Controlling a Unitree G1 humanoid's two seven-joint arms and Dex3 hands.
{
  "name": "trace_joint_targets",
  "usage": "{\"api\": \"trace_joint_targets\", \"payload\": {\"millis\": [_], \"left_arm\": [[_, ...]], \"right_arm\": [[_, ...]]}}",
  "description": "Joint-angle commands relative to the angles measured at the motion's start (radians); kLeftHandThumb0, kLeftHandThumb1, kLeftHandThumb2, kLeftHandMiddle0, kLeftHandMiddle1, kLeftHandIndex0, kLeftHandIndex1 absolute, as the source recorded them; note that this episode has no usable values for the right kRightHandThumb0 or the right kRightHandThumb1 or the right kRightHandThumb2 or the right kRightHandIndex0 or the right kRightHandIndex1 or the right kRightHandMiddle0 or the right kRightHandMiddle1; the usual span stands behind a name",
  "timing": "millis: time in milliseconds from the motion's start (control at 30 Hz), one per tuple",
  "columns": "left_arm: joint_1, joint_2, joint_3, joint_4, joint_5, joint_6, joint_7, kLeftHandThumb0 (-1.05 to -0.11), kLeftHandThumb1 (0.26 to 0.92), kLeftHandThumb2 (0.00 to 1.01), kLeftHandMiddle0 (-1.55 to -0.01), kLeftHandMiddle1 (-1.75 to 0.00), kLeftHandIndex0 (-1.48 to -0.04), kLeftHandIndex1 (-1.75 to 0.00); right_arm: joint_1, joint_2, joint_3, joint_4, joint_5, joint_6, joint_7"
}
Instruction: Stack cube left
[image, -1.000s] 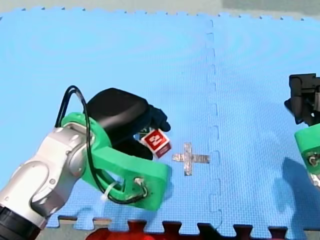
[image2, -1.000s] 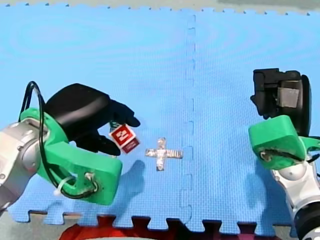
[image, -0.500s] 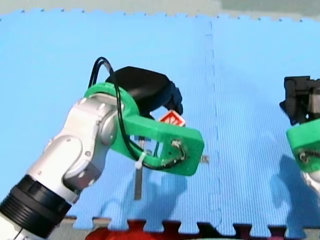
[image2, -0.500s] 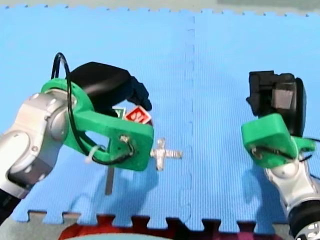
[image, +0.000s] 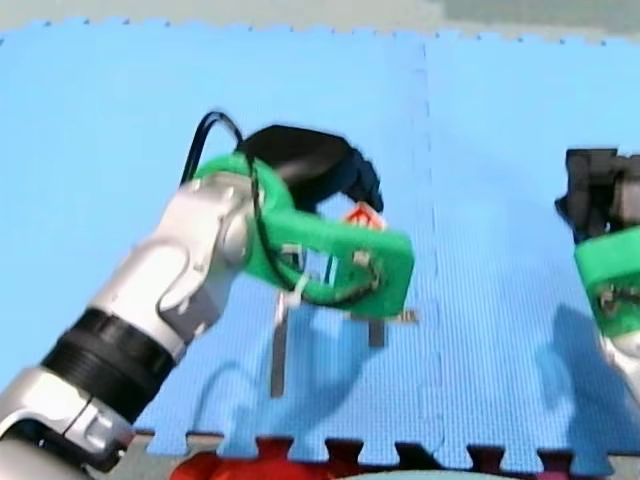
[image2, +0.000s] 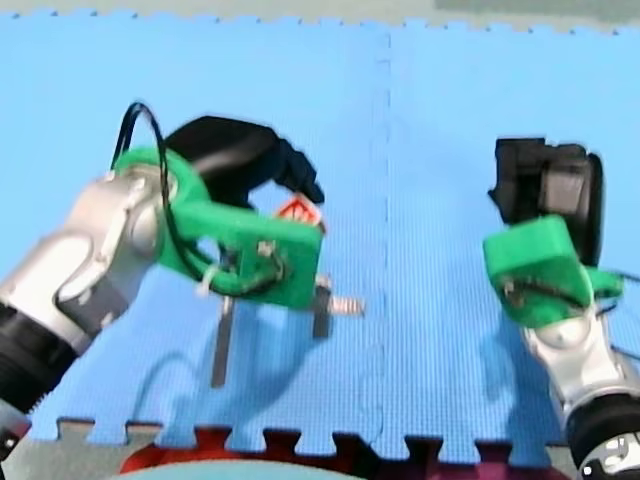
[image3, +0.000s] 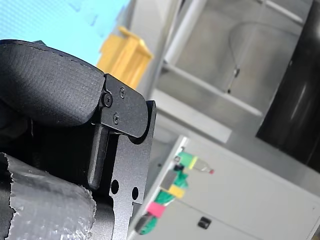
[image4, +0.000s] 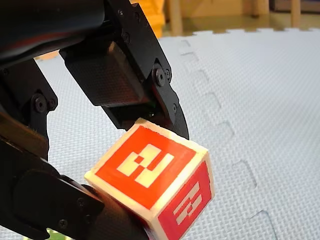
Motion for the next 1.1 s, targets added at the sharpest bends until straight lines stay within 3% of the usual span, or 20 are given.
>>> {"api": "trace_joint_targets", "payload": {"millis": [0,167,300,567,900,1067], "left_arm": [[-0.008,-0.002,0.002,0.069,-0.014,-0.056,0.059,-0.477,0.739,0.0,-1.21,-0.68,-1.35,0.0],[-0.029,-0.008,0.002,0.169,-0.031,-0.133,0.127,-0.479,0.742,0.0,-1.22,-0.68,-1.35,0.0],[-0.037,-0.024,-0.004,0.254,-0.036,-0.203,0.208,-0.489,0.749,0.0,-1.15,-0.94,-1.34,0.0],[-0.066,-0.058,-0.031,0.424,-0.023,-0.311,0.346,-0.492,0.764,0.0,-1.09,-1.15,-1.33,0.0],[-0.088,-0.06,-0.044,0.513,-0.024,-0.393,0.385,-0.464,0.779,0.0,-1.01,-1.5,-1.32,0.0],[-0.092,-0.066,-0.051,0.549,-0.025,-0.417,0.392,-0.463,0.786,0.0,-0.99,-1.59,-1.3,0.0]], "right_arm": [[-0.006,-0.001,0.001,0.003,-0.003,-0.009,-0.01],[-0.009,0.001,0.006,0.006,-0.012,-0.014,-0.025],[-0.011,0.001,0.01,0.007,-0.02,-0.014,-0.038],[-0.017,-0.005,0.015,0.015,-0.034,-0.022,-0.059],[-0.02,-0.004,0.02,0.023,-0.041,-0.02,-0.075],[-0.02,-0.003,0.021,0.022,-0.043,-0.018,-0.083]]}}
